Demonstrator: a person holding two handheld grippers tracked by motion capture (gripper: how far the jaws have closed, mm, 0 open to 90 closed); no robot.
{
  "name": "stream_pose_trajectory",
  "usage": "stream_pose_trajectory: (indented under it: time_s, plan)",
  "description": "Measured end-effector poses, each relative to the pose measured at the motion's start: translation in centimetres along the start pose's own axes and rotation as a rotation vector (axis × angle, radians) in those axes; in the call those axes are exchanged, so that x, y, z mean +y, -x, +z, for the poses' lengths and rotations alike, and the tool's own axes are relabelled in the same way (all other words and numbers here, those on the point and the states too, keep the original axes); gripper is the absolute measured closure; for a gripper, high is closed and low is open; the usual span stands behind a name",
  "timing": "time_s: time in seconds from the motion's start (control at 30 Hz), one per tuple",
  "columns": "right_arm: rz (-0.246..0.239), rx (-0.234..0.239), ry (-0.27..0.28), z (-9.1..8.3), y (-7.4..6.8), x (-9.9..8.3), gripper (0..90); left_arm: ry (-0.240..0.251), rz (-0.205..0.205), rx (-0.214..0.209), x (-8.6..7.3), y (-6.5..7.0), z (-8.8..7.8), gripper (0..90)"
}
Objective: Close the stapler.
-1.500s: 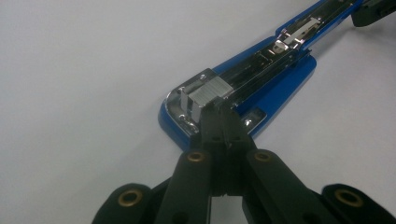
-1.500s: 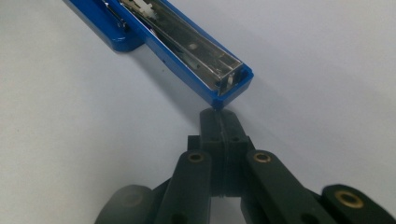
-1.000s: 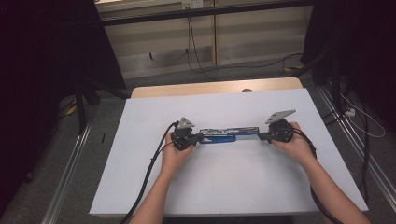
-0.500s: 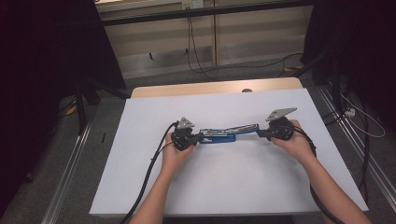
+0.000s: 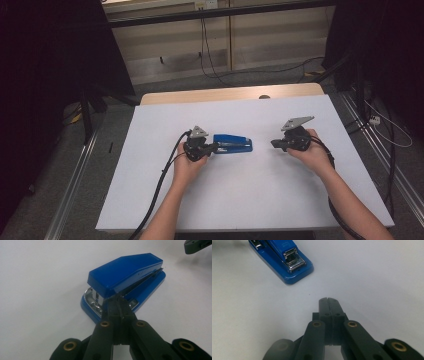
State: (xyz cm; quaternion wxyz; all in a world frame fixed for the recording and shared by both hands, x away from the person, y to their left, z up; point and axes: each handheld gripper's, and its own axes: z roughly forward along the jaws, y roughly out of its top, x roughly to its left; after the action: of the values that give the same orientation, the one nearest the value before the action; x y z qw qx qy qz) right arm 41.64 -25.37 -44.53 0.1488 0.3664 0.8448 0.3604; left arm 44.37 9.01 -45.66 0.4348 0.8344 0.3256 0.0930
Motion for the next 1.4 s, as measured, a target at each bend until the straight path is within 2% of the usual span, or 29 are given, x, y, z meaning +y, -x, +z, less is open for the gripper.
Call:
stream_pose_trajectory:
  time_s: [0.17,0.23,0.33,0.4,0.47,0.63,0.97,1.07,1.27,1.4]
  plan:
    - [0.006,0.003,0.01,-0.1,-0.2,-0.3,90.0,0.004,-0.01,-0.012,0.0,0.0,0.1,90.0]
    - [0.019,0.005,0.014,-0.2,-0.3,-0.5,86.1,0.003,-0.017,-0.017,0.0,0.0,0.0,88.9]
    - [0.024,0.019,0.022,-0.4,-0.5,-0.6,78.4,0.011,-0.025,-0.045,0.0,0.0,-0.3,80.9]
    - [0.026,0.016,0.032,-0.7,-0.7,-0.7,71.4,0.001,-0.026,-0.035,0.0,0.0,-0.7,70.0]
    - [0.041,0.017,0.046,-1.0,-0.9,-0.8,65.9,0.005,-0.038,-0.038,-0.1,0.0,-1.1,67.4]
    - [0.052,0.021,0.066,-1.7,-1.4,-1.0,56.3,0.01,-0.028,-0.023,-0.1,0.2,-2.3,52.0]
    - [0.073,0.018,0.079,-3.1,-2.8,-2.1,41.2,-0.005,0.003,-0.011,-0.7,0.4,-4.2,40.9]
    - [0.08,0.009,0.083,-3.4,-3.0,-2.6,36.0,-0.006,-0.002,-0.01,-1.0,0.4,-4.8,37.1]
    - [0.078,0.002,0.077,-3.9,-3.3,-3.1,33.1,-0.009,-0.015,-0.021,-1.6,0.2,-5.8,32.1]
    - [0.082,-0.006,0.078,-4.3,-3.5,-3.4,30.4,-0.008,-0.019,-0.014,-1.9,0.0,-6.5,29.1]
